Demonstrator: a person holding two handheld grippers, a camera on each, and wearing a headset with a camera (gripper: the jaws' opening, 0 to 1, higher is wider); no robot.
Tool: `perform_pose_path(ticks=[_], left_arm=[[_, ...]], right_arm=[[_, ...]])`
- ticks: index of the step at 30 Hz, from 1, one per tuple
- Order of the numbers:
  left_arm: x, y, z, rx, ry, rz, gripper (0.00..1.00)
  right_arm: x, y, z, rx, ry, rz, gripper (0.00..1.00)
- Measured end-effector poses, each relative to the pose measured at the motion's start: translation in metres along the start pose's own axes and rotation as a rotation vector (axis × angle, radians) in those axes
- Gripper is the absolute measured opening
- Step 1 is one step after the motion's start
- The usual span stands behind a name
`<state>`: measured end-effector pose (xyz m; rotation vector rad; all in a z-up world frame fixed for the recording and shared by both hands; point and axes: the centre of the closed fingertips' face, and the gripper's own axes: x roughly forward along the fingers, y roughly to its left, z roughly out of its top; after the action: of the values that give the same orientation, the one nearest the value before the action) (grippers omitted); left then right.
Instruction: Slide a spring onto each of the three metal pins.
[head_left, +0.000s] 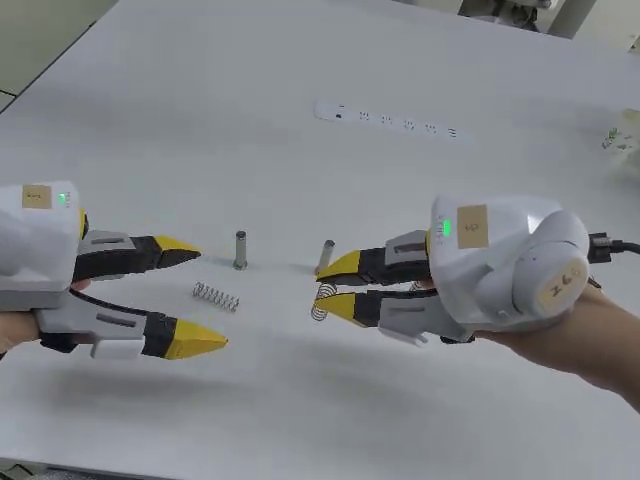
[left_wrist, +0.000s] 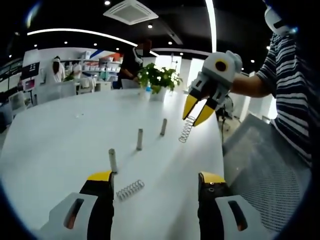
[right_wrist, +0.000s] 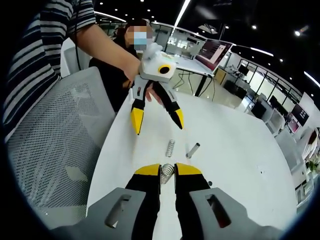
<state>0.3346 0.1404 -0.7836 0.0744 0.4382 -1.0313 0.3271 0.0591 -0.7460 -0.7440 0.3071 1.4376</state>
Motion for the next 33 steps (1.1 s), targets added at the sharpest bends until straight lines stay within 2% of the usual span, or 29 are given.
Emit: perform_pose_path(ticks=[7, 11, 16, 24, 33], left_arm=[[-0.006, 0.004, 0.001, -0.019, -0.020, 0.022, 0.78], [-0.008, 0.008, -0.002, -0.018, -0.015, 0.048, 0.91], [-0.013, 0.011, -0.003, -0.047, -0.028, 0.062, 0.98], [-0.015, 0.011, -0.007, -0.054, -0.023, 0.069, 0.98], [-0.018, 0.012, -0.009, -0.059, -0.027, 0.076, 0.98]], right_arm=[[-0.002, -0.004, -0.004, 0.007, 0.006, -0.015, 0.07], [-0.002, -0.005, -0.007, 0.008, 0.012, -0.017, 0.07], [-0.001, -0.007, -0.011, 0.018, 0.023, -0.012, 0.07], [0.000, -0.011, -0.016, 0.048, 0.039, 0.000, 0.07], [0.000, -0.025, -0.024, 0.084, 0.058, 0.003, 0.07]])
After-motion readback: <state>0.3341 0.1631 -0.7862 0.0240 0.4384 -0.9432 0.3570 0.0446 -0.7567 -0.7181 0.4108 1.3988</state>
